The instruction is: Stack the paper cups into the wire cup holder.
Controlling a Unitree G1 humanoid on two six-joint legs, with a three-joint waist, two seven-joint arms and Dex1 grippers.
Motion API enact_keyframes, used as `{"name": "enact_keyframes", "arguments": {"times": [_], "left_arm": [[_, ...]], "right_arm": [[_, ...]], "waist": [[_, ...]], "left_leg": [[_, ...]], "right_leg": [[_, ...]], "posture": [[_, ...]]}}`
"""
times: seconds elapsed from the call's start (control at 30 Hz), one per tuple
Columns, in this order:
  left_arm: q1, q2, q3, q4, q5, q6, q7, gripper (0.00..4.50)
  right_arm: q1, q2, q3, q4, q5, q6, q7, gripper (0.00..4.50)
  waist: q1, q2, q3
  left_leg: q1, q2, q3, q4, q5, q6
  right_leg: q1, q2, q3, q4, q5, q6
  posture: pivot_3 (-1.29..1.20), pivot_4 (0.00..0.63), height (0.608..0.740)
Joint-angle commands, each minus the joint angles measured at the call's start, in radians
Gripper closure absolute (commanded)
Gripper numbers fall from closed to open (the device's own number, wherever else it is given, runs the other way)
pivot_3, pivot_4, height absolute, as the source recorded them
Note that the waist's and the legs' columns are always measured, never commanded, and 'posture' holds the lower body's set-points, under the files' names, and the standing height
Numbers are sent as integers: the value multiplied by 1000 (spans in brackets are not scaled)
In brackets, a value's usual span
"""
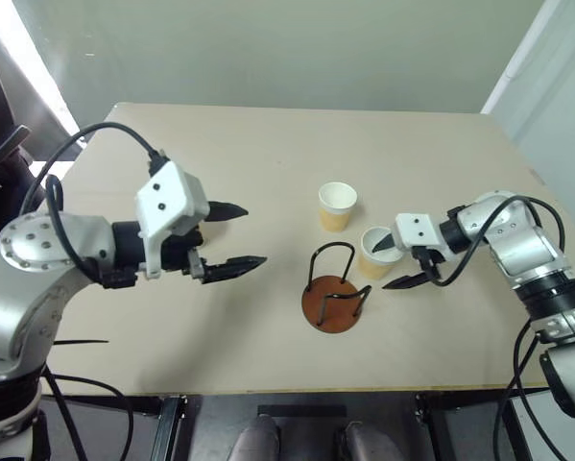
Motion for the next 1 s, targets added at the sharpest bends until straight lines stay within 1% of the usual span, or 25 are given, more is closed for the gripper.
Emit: {"name": "enact_keyframes", "arguments": {"times": [0.03, 0.13, 0.2, 0.27, 0.43, 0.53, 0.6, 0.7, 0.73, 0.83, 1.0], "left_arm": [[7, 20, 22, -29, -28, -2, 10, 415], [16, 32, 17, -16, -29, -16, 1, 415], [14, 37, 14, -4, -38, -24, -8, 415], [9, 39, 11, 5, -45, -31, -13, 415], [-11, 57, -9, 42, -42, -63, -49, 415], [-13, 67, -33, 69, -23, -92, -68, 415], [-12, 68, -49, 74, -18, -106, -75, 415], [-23, 57, -86, 81, -12, -128, -87, 415], [-26, 57, -93, 83, -12, -132, -89, 415], [-29, 57, -111, 86, -7, -143, -88, 415], [-21, 66, -110, 74, -10, -142, -84, 415]], "right_arm": [[-35, 15, -11, -1, -23, -44, -18, 2061], [-37, 11, -27, -15, -24, -42, -8, 3111], [-39, -1, -41, -33, -10, -28, 7, 3905], [-39, -15, -57, -59, 12, -10, 25, 4481], [-75, -113, -167, -224, 192, 179, 123, 4481], [-170, -165, -244, -316, 345, 307, 134, 4481], [-214, -156, -271, -350, 400, 377, 128, 4481], [-246, -104, -289, -476, 544, 553, 99, 4481], [-235, -99, -283, -507, 560, 581, 92, 4481], [-143, -97, -215, -612, 540, 619, 68, 4481], [-70, -86, -174, -671, 527, 623, 40, 4481]], "waist": [[0, 0, 0], [1, 0, 0], [1, 0, 0], [2, 0, 0], [3, 1, 0], [2, 2, 1], [2, 1, 1], [0, 0, 0], [-2, 0, 0], [-3, 0, 0], [-2, 0, 1]], "left_leg": [[0, 0, 0, 0, 0, 0], [0, 1, 0, -1, 0, -1], [0, 1, 0, -1, -1, -2], [0, 1, 0, -1, -1, -2], [-1, 1, 0, -3, 0, -4], [-3, 1, 1, -6, 1, -6], [-2, 1, 1, -10, 3, -9], [1, 3, 0, -14, 4, -10], [2, 3, 0, -14, 4, -10], [1, 5, -2, -14, 5, -12], [1, 5, -3, -13, 5, -11]], "right_leg": [[0, 0, 0, 0, 0, 0], [0, 0, -1, 0, 0, -1], [0, 0, -1, 0, 0, -2], [0, 0, -1, 0, 0, -2], [-2, 0, -1, 0, 0, -3], [-4, 1, 0, -1, -1, -3], [-5, 1, 0, -1, -1, -4], [-4, 3, 0, -1, -3, -7], [-4, 4, -1, -1, -3, -8], [-4, 6, -1, -1, -3, -8], [-4, 6, -1, 0, -3, -8]], "posture": [[0, 150, 740], [0, 150, 740], [0, 150, 740], [0, 150, 740], [0, 150, 740], [0, 150, 740], [0, 150, 740], [0, 150, 740], [0, 150, 740], [0, 150, 740], [0, 150, 740]]}}
